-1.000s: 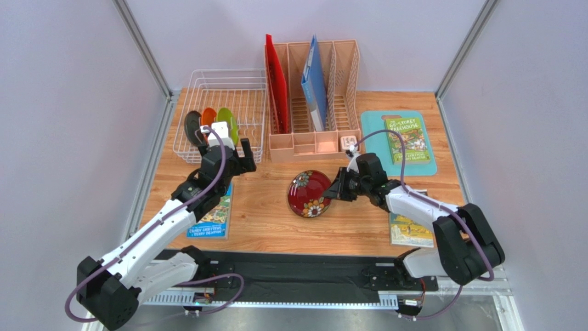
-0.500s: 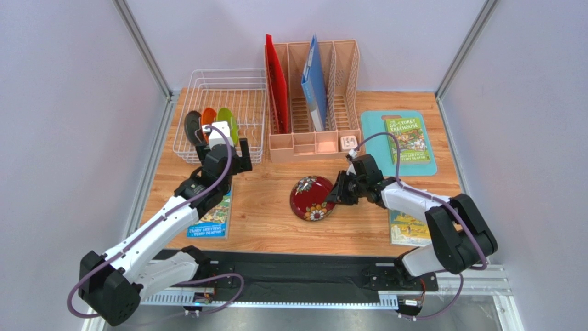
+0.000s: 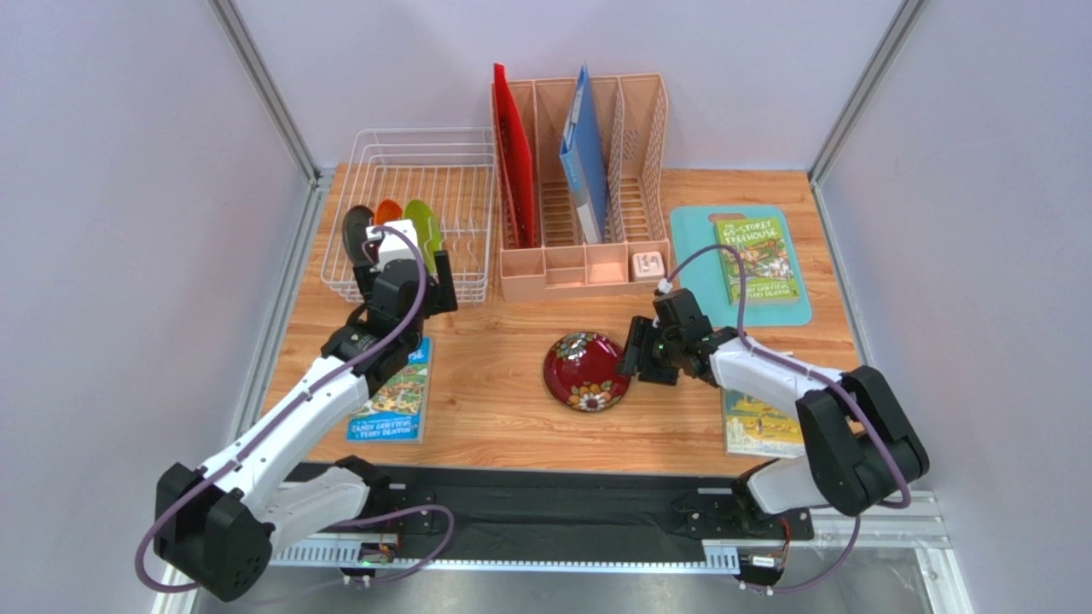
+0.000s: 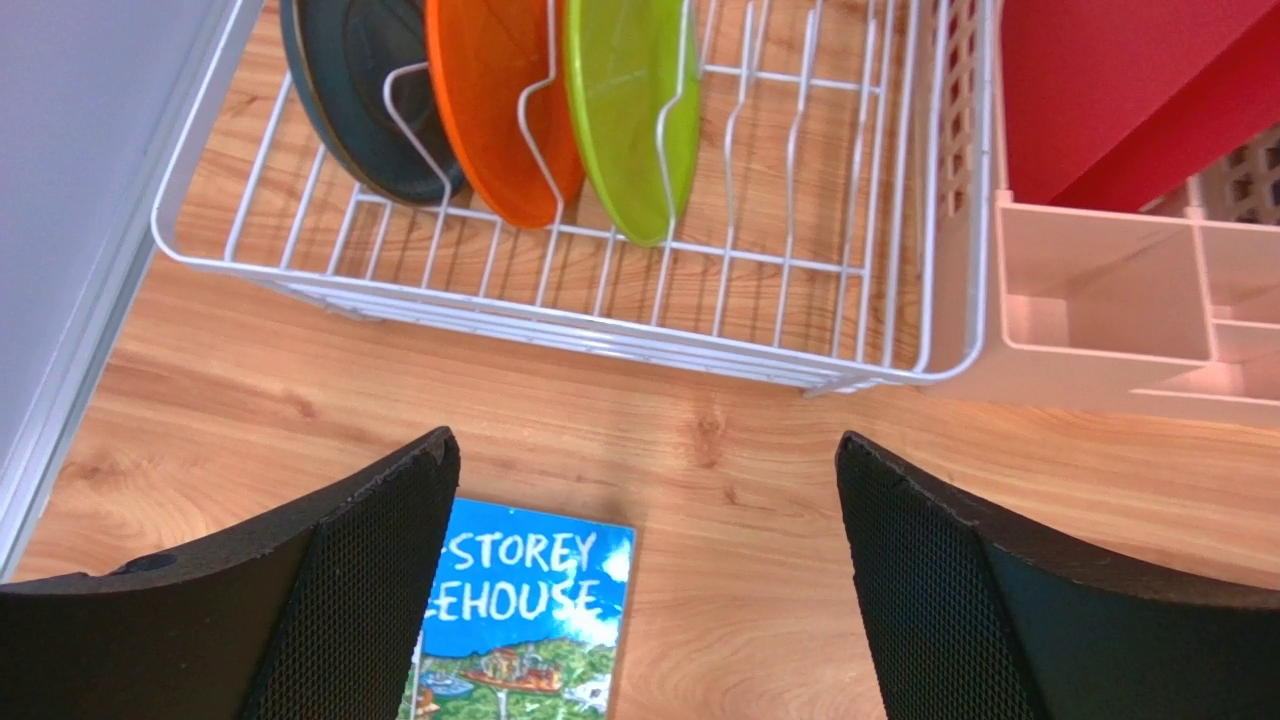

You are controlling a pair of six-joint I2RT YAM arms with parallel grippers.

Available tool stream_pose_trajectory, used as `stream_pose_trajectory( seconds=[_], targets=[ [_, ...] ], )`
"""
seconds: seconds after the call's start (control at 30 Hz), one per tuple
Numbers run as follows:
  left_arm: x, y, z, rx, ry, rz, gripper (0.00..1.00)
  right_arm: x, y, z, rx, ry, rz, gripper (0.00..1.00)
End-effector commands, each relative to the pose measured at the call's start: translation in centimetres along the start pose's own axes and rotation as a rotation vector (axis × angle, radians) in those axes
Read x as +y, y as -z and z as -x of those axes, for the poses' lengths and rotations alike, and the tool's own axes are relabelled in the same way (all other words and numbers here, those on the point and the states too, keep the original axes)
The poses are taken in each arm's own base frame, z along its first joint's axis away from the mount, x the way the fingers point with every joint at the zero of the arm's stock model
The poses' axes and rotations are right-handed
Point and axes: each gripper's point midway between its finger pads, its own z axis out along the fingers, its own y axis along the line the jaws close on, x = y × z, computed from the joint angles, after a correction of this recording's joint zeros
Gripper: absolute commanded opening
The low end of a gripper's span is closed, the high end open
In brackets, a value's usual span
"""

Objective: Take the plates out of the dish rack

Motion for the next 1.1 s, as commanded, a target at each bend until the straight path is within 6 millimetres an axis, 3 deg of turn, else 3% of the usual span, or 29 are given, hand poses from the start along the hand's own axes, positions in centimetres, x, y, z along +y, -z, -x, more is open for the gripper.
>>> stream_pose_trajectory(
  seconds=[0.0,0.17,0.2,0.37,0.53,0.67,0.97,1.07],
  targets=[
    [0.6,-1.5,2.7,-0.046,0.023,0.011,0.99,-3.6,2.2,2.1,-0.140,0.063,-0.234,0.57],
    [2.0,-4.5,4.1,-0.065,0.061,0.043,0.99,-3.4,7.1,5.2,-0.357,0.145,-0.307,0.57],
    [2.8,-5.3,4.5,-0.069,0.076,0.058,0.99,-3.4,7.7,5.6,-0.388,0.150,-0.310,0.58],
    [2.6,-9.5,5.9,-0.076,0.047,0.072,0.90,-2.1,10.3,6.8,-0.498,0.160,-0.234,0.56],
    [0.4,-12.7,6.2,-0.049,0.059,-0.022,0.82,-2.2,10.2,6.9,-0.500,0.163,-0.245,0.52],
    [-0.3,-15.3,5.3,-0.014,0.072,-0.028,0.73,-2.4,9.5,7.0,-0.475,0.169,-0.267,0.51],
    [1.1,-18.3,4.5,0.007,0.095,0.016,0.65,-2.2,9.0,7.3,-0.467,0.172,-0.268,0.49],
    [1.2,-18.5,4.2,0.013,0.094,0.017,0.57,-2.3,8.8,7.3,-0.463,0.174,-0.276,0.49]
  ],
)
